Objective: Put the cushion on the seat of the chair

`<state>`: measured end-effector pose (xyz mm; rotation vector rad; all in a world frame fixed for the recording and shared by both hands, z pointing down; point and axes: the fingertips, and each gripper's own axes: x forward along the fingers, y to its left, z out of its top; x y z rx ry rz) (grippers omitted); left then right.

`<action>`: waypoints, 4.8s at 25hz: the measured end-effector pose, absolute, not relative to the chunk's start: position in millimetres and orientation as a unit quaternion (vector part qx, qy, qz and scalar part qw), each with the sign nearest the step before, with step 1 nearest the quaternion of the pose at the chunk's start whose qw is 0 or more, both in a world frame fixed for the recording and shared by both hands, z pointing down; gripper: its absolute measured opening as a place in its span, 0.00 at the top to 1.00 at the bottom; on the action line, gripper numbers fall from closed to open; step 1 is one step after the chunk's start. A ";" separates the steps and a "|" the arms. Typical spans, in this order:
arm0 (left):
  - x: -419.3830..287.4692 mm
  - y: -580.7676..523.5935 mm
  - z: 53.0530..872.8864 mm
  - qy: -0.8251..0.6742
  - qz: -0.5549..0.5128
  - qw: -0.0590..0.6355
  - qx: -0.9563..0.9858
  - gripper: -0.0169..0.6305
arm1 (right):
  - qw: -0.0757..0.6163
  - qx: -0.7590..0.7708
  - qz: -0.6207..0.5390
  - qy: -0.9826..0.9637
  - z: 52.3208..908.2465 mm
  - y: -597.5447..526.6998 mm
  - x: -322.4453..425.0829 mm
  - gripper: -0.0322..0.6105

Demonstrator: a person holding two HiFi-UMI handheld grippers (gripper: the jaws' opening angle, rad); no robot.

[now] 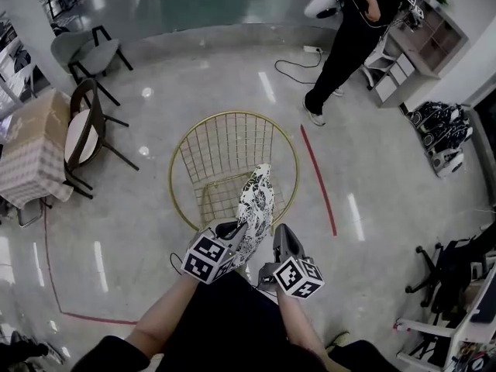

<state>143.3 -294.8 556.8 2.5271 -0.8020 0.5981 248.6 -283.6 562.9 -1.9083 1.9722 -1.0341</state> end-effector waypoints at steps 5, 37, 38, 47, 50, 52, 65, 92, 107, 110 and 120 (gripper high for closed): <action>152.5 -308.9 548.9 -0.280 0.221 0.196 0.914 0.93 | 0.106 -0.651 -0.358 0.661 566.5 -288.0 252.4 0.96; 191.7 -373.8 595.8 -0.160 0.257 0.206 0.931 0.93 | 0.093 -0.718 -0.366 0.585 568.6 -307.1 258.0 0.96; 189.8 -375.3 599.6 -0.162 0.261 0.209 0.929 0.93 | 0.091 -0.718 -0.367 0.584 569.2 -307.6 257.4 0.96; 174.0 -392.1 629.3 -0.173 0.287 0.209 0.919 0.92 | 0.081 -0.715 -0.376 0.583 574.1 -319.5 246.4 0.96; 170.0 -394.8 634.8 -0.171 0.300 0.203 0.916 0.92 | 0.079 -0.712 -0.380 0.585 576.9 -323.2 240.5 0.96; 168.1 -397.6 640.5 -0.170 0.308 0.195 0.916 0.92 | 0.078 -0.709 -0.382 0.587 577.8 -326.1 235.7 0.96; 158.3 -425.5 674.1 -0.175 0.364 0.173 0.899 0.92 | 0.074 -0.703 -0.393 0.588 585.9 -334.5 228.4 0.96; 112.3 -476.3 739.8 -0.227 0.444 0.151 0.853 0.74 | 0.020 -0.669 -0.429 0.606 617.8 -363.3 189.3 0.96; 67.4 -488.6 748.7 -0.290 0.476 0.143 0.818 0.38 | 0.025 -0.663 -0.438 0.606 620.2 -363.5 177.4 0.96; 62.9 -484.8 745.8 -0.291 0.471 0.144 0.820 0.36 | 0.027 -0.662 -0.437 0.609 620.0 -364.9 174.2 0.96; 64.8 -458.0 724.9 -0.288 0.433 0.162 0.839 0.36 | 0.036 -0.651 -0.434 0.621 616.5 -363.6 160.2 0.96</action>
